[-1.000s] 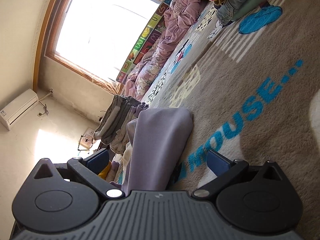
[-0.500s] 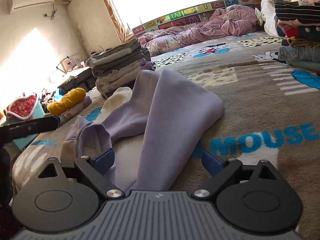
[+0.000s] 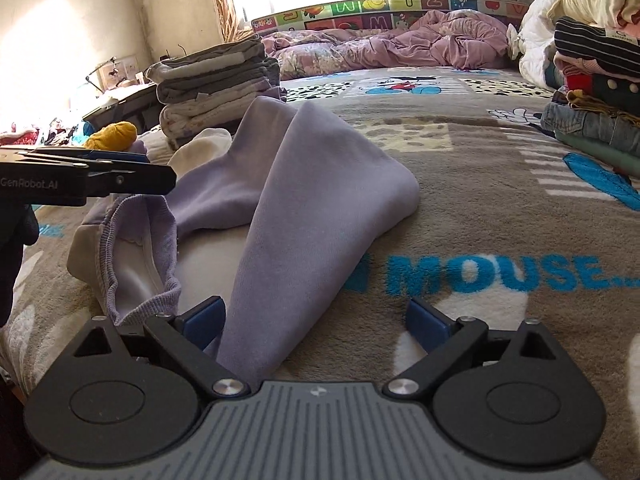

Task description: Fold clothes

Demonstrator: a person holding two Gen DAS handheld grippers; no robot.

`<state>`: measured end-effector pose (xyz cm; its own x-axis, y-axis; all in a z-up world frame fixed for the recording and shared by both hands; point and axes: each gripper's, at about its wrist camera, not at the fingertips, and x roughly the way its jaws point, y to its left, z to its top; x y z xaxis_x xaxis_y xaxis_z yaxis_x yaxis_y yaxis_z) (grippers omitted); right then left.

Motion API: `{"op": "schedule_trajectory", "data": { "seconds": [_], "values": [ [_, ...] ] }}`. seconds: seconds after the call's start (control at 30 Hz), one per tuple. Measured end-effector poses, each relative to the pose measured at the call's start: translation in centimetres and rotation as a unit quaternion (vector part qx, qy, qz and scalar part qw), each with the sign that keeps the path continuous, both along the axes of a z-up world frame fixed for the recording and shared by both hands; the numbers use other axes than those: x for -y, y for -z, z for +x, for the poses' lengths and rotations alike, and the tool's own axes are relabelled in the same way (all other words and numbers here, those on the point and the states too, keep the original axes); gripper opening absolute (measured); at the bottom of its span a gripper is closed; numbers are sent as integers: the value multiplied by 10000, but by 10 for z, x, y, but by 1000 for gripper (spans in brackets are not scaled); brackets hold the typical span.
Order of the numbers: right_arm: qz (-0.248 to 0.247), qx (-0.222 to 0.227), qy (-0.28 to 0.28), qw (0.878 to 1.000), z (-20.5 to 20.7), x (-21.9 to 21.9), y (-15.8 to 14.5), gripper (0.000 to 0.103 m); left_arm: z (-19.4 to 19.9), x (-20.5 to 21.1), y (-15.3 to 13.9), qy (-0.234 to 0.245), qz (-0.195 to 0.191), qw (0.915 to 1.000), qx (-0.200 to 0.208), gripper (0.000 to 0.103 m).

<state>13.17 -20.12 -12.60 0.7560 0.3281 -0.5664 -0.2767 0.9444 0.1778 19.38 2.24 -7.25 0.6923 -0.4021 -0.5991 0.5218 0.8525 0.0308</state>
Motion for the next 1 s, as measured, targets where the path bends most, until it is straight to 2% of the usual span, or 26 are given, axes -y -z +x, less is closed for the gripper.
{"op": "schedule_trajectory", "data": {
  "seconds": [0.03,0.07,0.1,0.17,0.3,0.43,0.53,0.63,0.77,1.0],
  "values": [
    [-49,21,-1,10000,-2,1,0,95,-2,-2,3,53,87,9999,-86,50],
    [-85,40,-2,10000,-3,1,-1,92,-5,-4,7,106,173,9996,-173,34],
    [-121,58,-2,9999,-4,2,-1,91,-7,-6,10,159,259,9992,-259,31],
    [-209,97,87,9997,-7,5,-2,90,-14,-11,16,264,405,9980,-419,26],
    [-231,48,258,9994,-7,10,-1,91,-51,-17,27,453,543,9956,-611,26],
    [-98,-36,282,9995,-7,13,0,91,-80,-21,31,543,494,9944,-765,26],
    [88,-104,289,9995,-7,15,0,94,-89,-27,21,529,285,9946,-842,28],
    [586,-154,317,9977,-7,23,-2,95,-95,-24,4,271,346,9969,-654,56],
    [717,-150,342,9967,-7,24,-1,97,-95,-19,-15,112,322,9984,-458,60],
    [748,-117,342,9965,-12,25,-2,99,-90,-15,-27,-89,238,9993,-256,63]
  ]
}}
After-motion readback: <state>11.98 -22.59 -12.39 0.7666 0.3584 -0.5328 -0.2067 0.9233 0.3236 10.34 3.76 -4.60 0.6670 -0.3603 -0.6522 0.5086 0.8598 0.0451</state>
